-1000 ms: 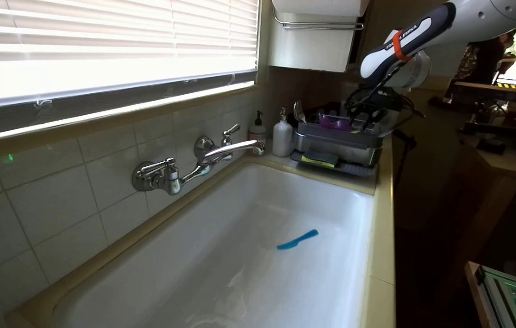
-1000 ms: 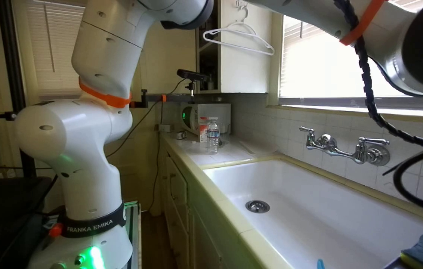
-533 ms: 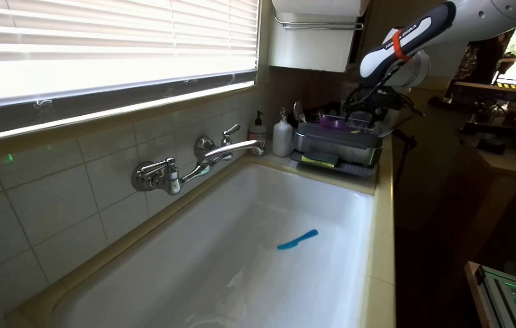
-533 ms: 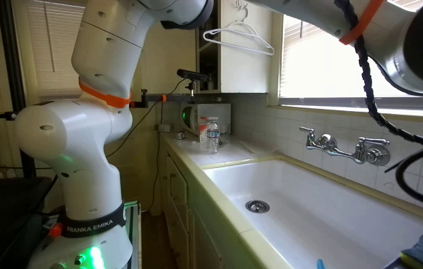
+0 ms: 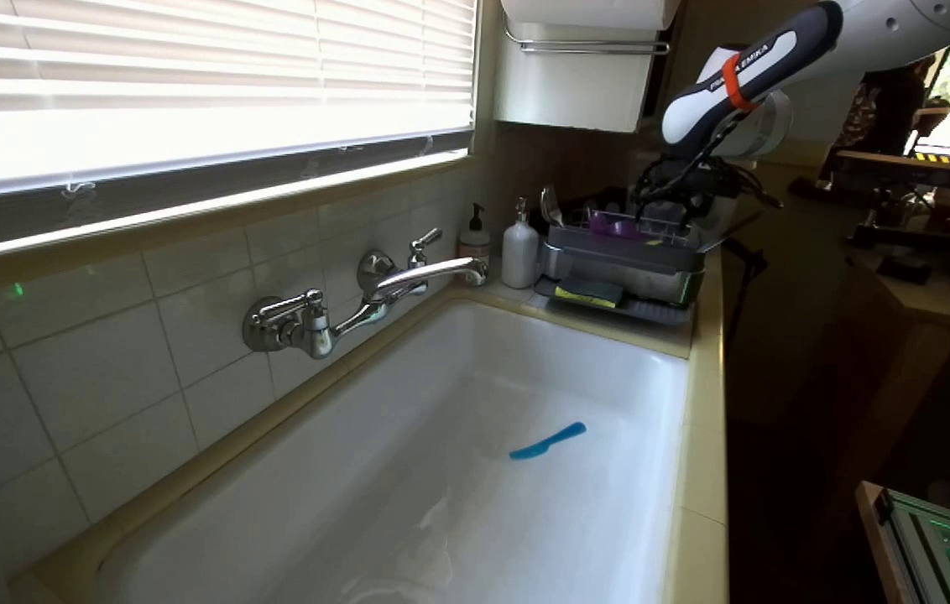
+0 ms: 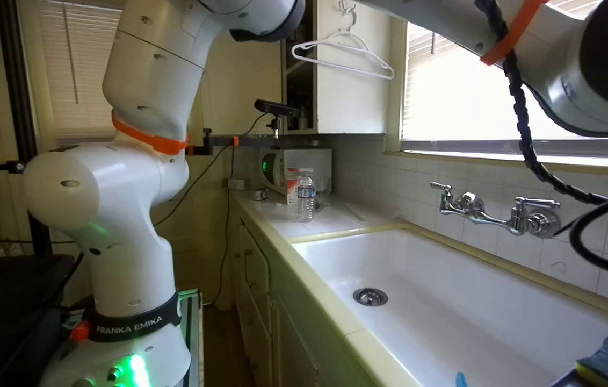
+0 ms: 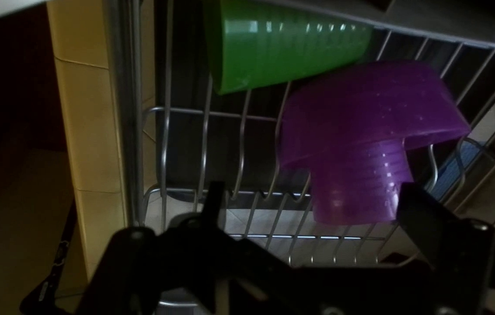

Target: Put the purple cup in the purple bowl then place the bowl on the dishrack.

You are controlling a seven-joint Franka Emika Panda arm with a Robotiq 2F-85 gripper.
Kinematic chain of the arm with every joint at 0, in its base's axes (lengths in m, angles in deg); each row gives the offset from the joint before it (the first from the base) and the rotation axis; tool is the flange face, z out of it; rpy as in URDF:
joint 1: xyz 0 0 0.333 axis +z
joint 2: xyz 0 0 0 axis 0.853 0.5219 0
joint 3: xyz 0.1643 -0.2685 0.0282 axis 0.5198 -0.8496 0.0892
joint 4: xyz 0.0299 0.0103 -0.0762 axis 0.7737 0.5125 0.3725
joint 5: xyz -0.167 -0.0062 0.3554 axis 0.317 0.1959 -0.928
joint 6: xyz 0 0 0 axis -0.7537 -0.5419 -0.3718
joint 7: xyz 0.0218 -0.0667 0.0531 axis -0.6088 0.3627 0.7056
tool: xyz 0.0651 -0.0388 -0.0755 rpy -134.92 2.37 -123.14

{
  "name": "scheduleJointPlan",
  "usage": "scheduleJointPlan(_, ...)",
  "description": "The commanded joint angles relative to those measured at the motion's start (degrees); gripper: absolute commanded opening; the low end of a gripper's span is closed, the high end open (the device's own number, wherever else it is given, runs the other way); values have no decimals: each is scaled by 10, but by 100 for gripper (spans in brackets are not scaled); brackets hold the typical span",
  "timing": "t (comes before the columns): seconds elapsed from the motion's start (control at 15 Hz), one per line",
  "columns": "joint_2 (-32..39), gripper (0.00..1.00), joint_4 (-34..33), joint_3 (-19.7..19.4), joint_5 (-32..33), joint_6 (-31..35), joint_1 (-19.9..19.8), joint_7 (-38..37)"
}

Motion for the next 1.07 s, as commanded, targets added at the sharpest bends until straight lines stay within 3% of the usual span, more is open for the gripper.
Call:
scheduleJointPlan(0.0, -29, 100, 34, -15, 37, 12, 23, -25)
scheduleJointPlan(0.53, -91, 100, 98, -28, 117, 43, 58, -44)
scheduleJointPlan(1.0, -181, 100, 191, -22, 205, 110, 76, -49)
